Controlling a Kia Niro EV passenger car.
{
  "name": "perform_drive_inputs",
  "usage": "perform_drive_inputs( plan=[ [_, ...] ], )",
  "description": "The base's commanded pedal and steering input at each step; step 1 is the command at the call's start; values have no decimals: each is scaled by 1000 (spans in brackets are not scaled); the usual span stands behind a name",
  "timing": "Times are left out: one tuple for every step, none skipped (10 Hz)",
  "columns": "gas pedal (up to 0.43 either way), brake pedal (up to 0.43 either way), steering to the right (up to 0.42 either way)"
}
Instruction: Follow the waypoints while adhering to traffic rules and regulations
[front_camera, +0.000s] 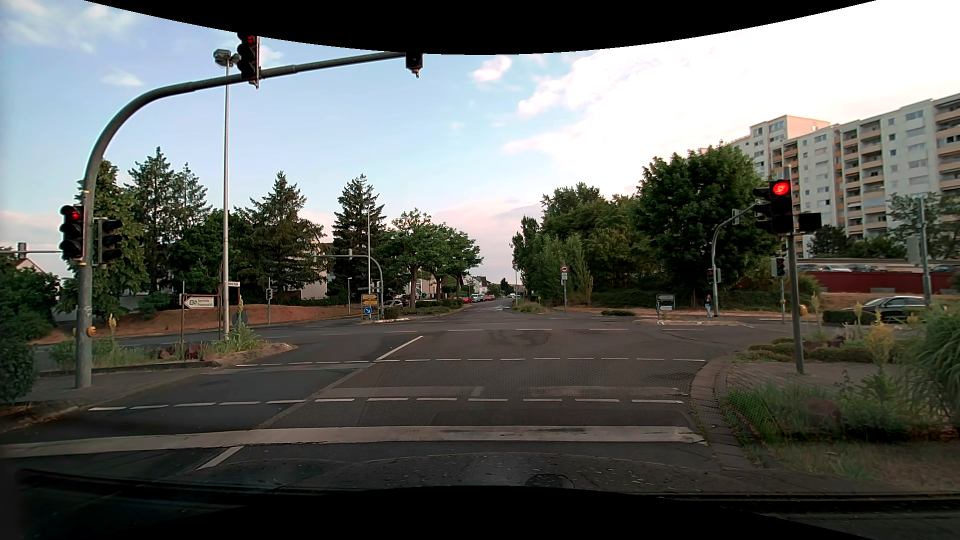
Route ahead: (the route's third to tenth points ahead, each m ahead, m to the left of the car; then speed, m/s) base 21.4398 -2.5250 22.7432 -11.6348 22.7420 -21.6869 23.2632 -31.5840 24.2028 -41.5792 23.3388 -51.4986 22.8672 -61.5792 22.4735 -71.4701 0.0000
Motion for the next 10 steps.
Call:
perform_drive_inputs(
  plan=[
    [0,256,44],
    [0,256,44],
    [0,256,44],
    [0,256,44],
    [0,256,44],
    [0,256,44],
    [0,256,44],
    [0,256,44],
    [0,256,44],
    [0,256,44]
  ],
)
